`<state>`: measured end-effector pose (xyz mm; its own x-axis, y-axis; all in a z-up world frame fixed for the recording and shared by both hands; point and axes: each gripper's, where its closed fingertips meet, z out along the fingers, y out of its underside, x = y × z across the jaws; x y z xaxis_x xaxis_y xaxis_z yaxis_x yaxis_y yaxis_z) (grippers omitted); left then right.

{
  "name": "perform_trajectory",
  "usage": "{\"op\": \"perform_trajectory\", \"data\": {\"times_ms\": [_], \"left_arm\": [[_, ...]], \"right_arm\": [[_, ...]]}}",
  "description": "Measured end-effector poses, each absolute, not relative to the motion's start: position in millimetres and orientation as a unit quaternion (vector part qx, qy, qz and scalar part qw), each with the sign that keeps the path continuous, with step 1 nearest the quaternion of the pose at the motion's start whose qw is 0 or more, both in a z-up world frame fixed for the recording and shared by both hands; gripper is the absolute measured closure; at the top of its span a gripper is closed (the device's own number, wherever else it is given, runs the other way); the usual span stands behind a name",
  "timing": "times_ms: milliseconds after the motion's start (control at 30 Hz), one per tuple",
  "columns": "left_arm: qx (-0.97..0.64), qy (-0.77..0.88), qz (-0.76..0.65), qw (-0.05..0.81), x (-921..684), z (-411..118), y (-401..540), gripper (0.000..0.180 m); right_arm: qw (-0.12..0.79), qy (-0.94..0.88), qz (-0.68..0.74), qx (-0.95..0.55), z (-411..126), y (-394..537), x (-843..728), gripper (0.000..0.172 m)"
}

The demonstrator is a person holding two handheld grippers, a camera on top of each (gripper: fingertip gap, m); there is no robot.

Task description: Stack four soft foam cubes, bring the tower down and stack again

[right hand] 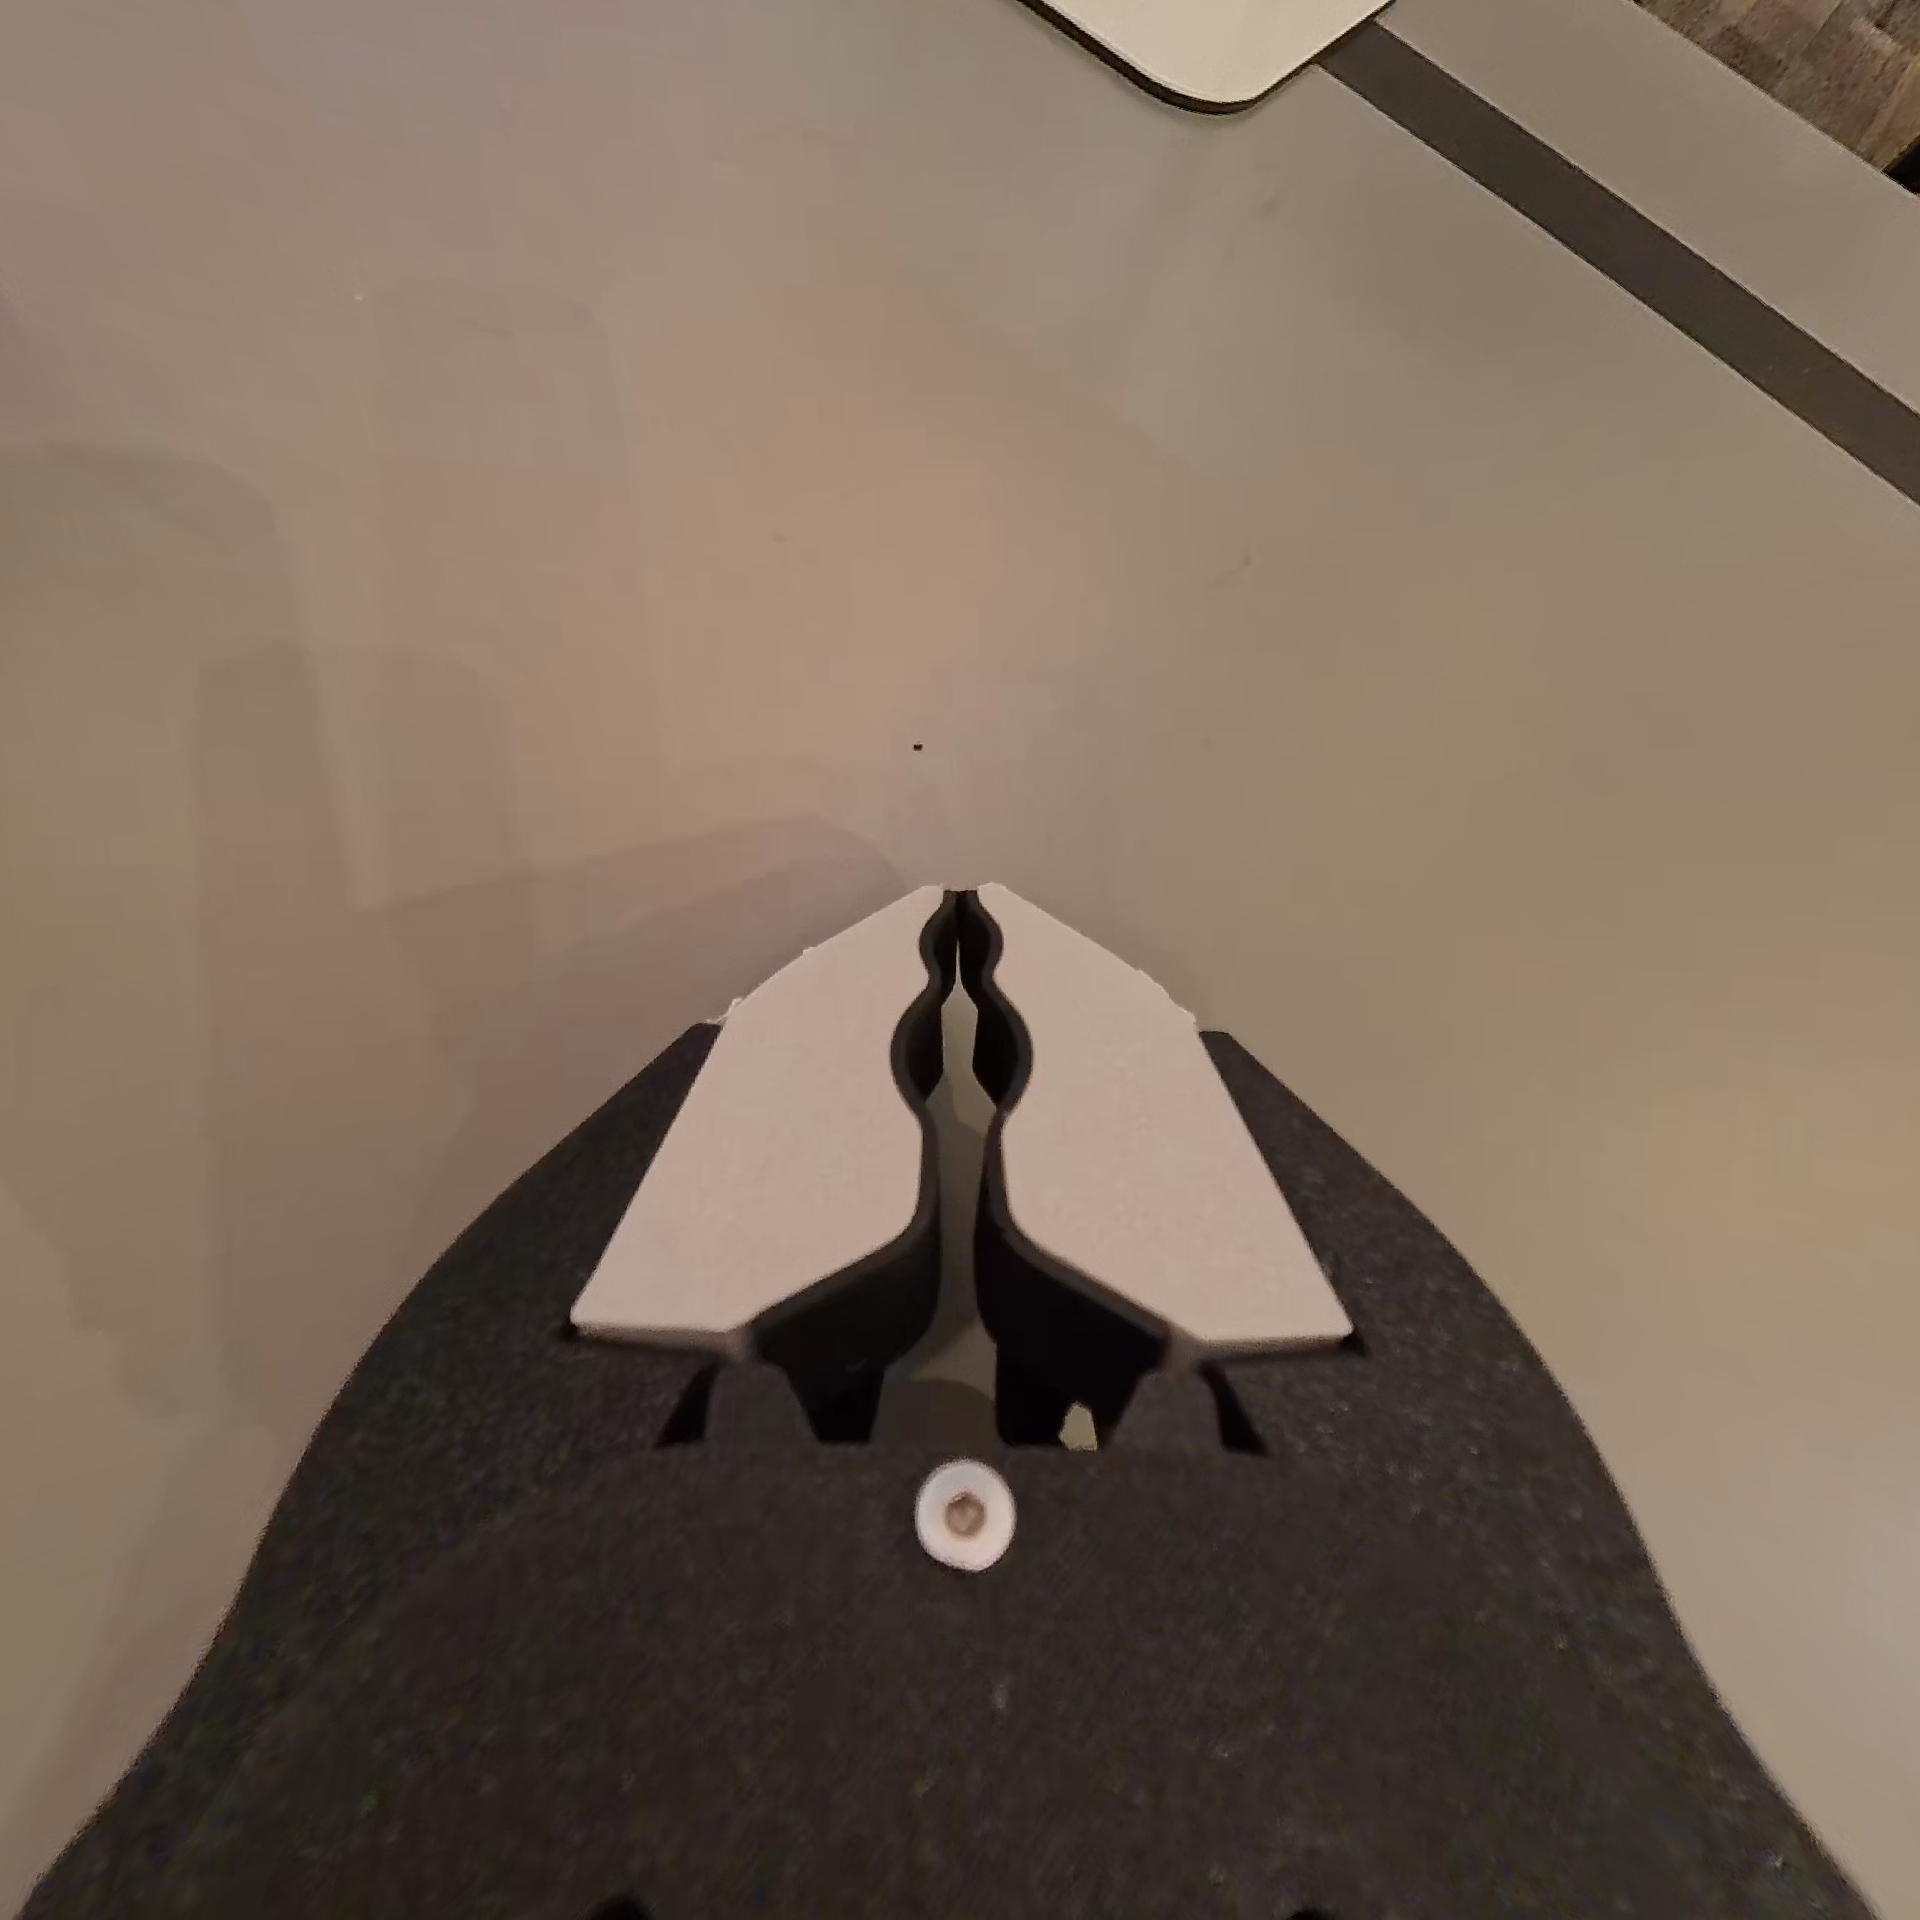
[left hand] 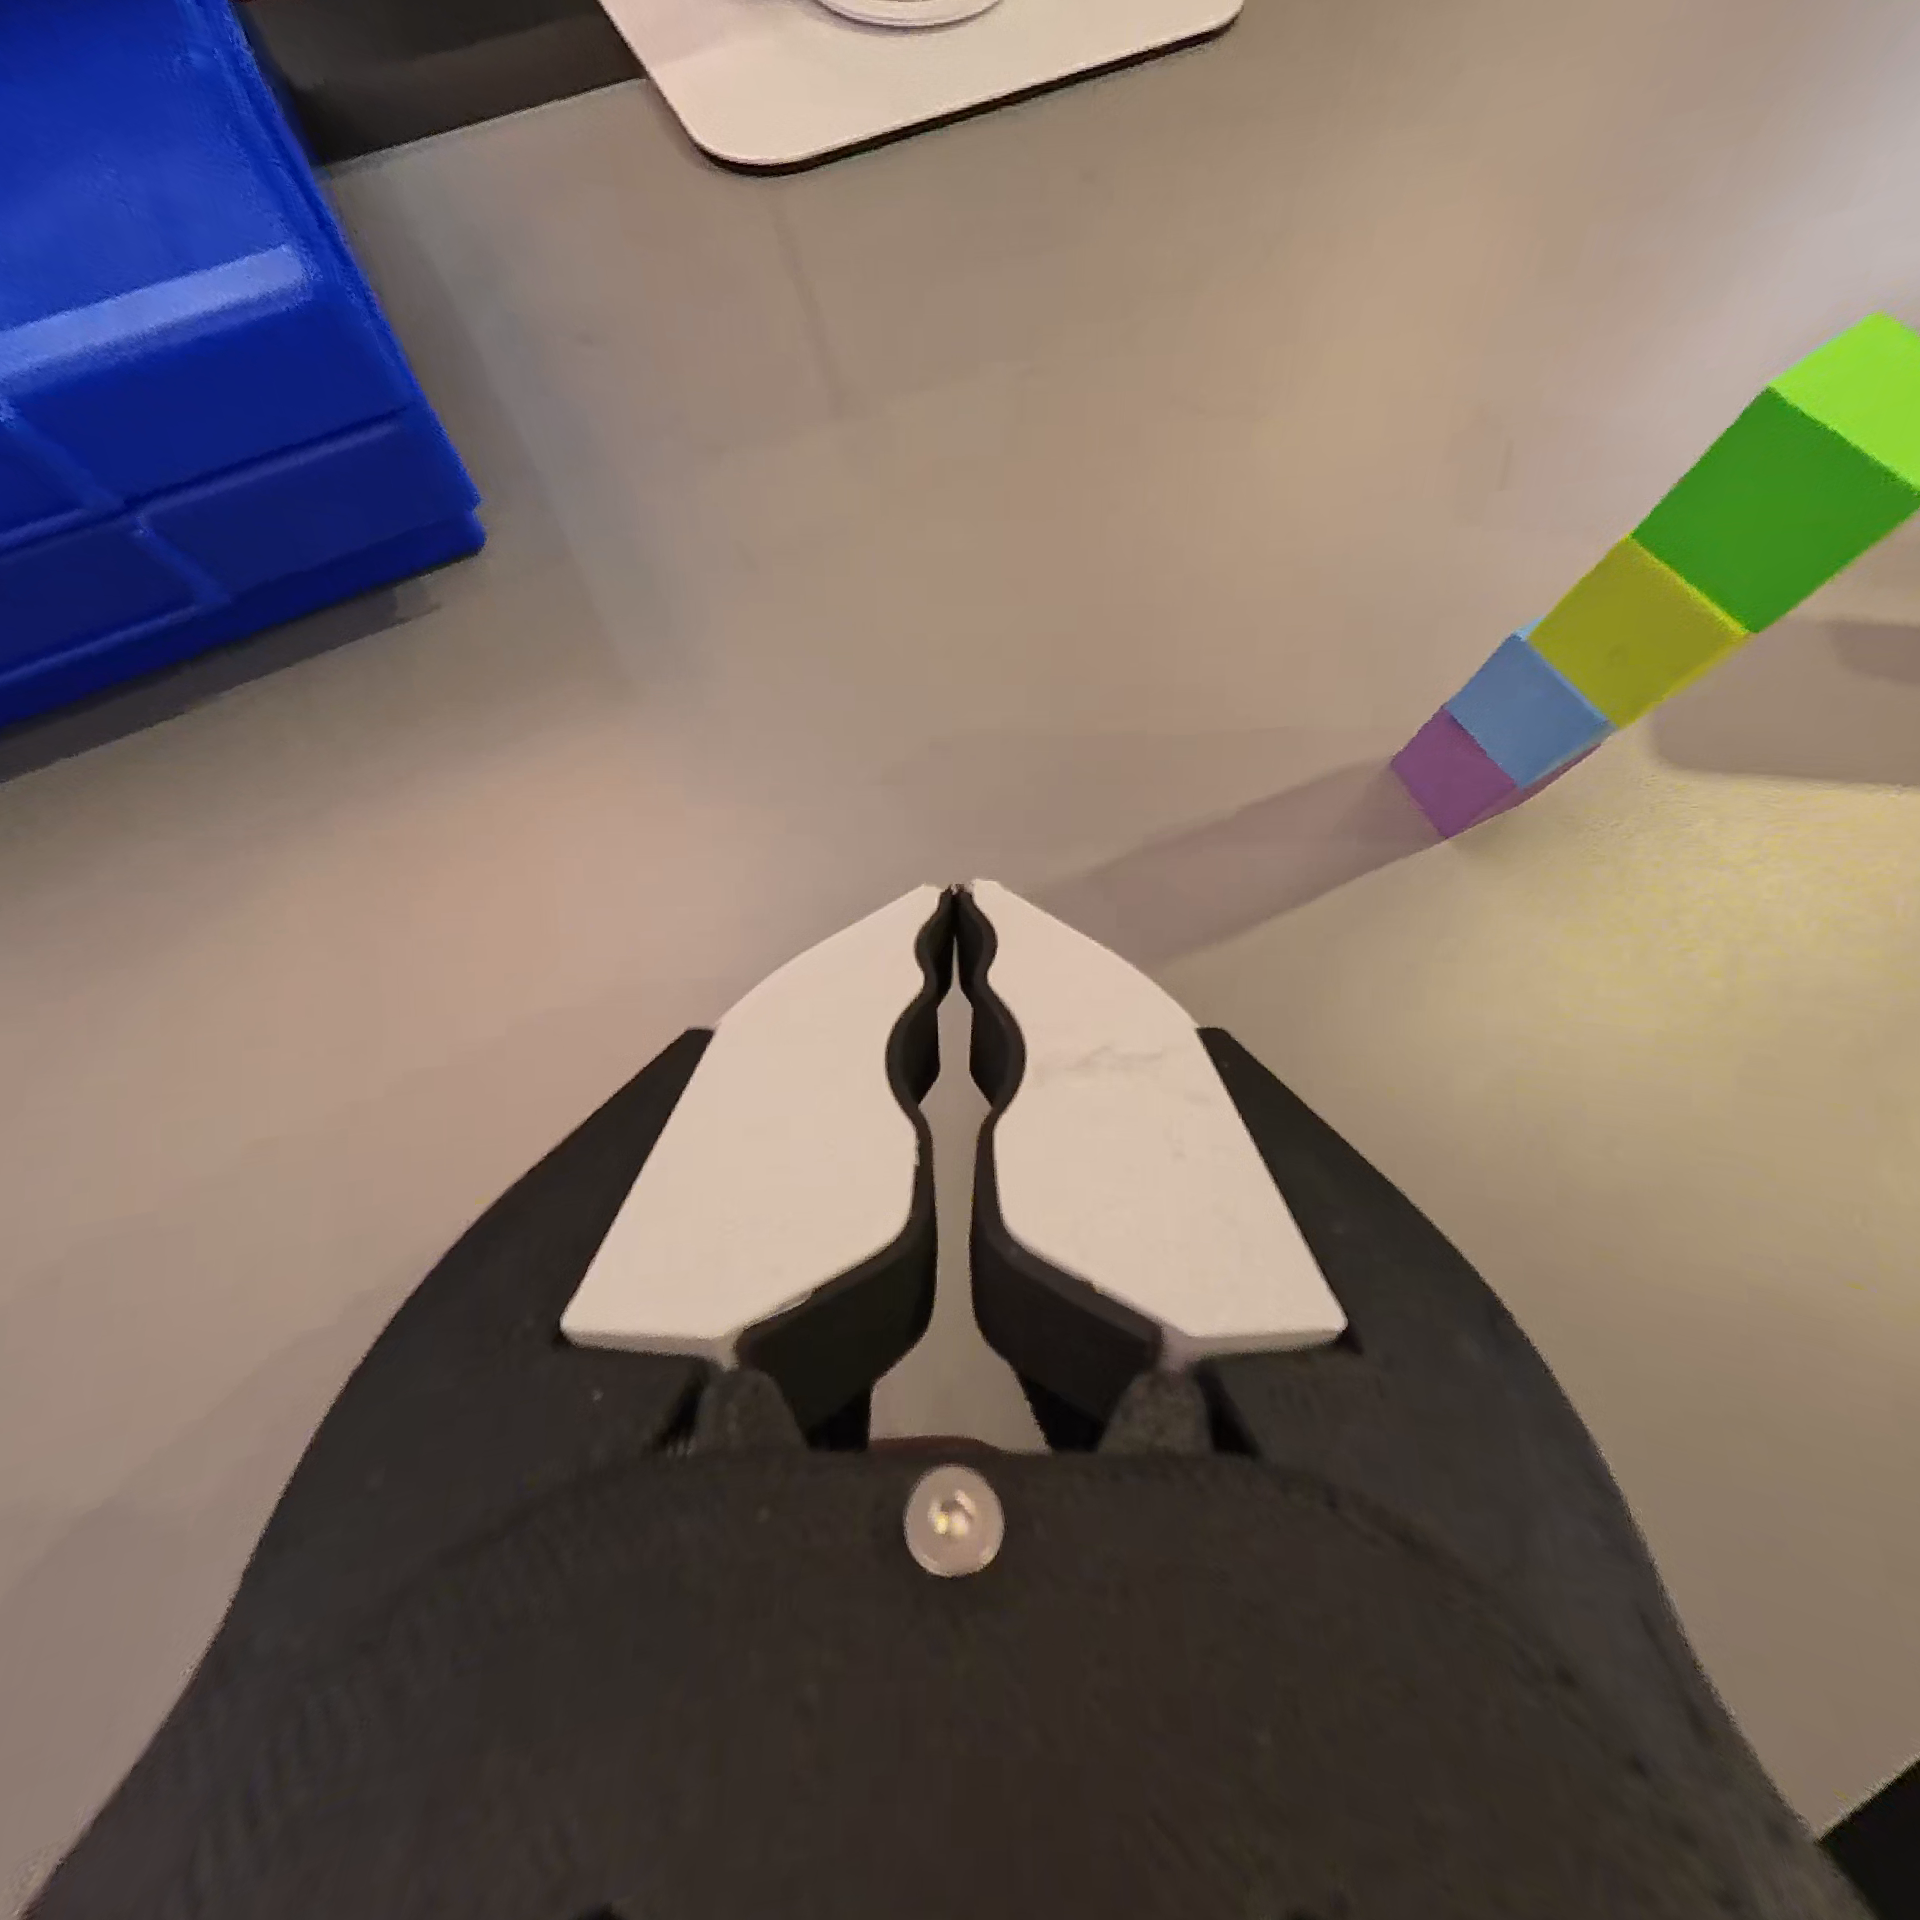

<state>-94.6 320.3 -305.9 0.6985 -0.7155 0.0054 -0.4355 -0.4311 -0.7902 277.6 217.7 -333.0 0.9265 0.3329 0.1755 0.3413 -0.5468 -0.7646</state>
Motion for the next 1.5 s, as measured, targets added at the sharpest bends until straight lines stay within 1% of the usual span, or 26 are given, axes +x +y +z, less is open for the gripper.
{"op": "perform_trajectory", "data": {"times_ms": [200, 400, 533, 667, 800, 1033, 1267, 1500], "left_arm": [[-0.843, 0.304, -0.152, 0.416, -111.6, -300.7, 323.2, 0.180], [-0.868, 0.264, -0.126, 0.402, -112.9, -304.7, 318.0, 0.180], [-0.867, 0.298, -0.141, 0.374, -55.2, -314.8, 308.8, 0.180], [-0.850, 0.351, -0.212, 0.330, 47.5, -324.0, 290.1, 0.180], [-0.832, 0.379, -0.227, 0.334, 94.6, -316.8, 285.3, 0.180], [-0.845, 0.363, -0.207, 0.333, 54.3, -325.6, 299.2, 0.180], [-0.857, 0.342, -0.191, 0.335, 15.4, -344.9, 311.5, 0.180], [-0.847, 0.336, -0.207, 0.357, 6.8, -338.2, 317.0, 0.180]], "right_arm": [[0.428, -0.203, -0.013, -0.881, -336.1, 217.6, 275.7, 0.172], [0.430, -0.203, -0.007, -0.880, -335.4, 217.6, 275.0, 0.172], [0.433, -0.203, -0.006, -0.878, -334.4, 217.7, 274.9, 0.172], [0.441, -0.197, -0.001, -0.875, -331.3, 217.8, 275.8, 0.172], [0.466, -0.174, 0.002, -0.868, -322.6, 217.3, 282.8, 0.172], [0.517, -0.093, 0.035, -0.850, -303.4, 212.3, 313.1, 0.172], [0.557, -0.053, 0.061, -0.827, -288.3, 209.2, 323.8, 0.172], [0.552, -0.062, 0.076, -0.828, -289.6, 208.8, 320.1, 0.172]]}}
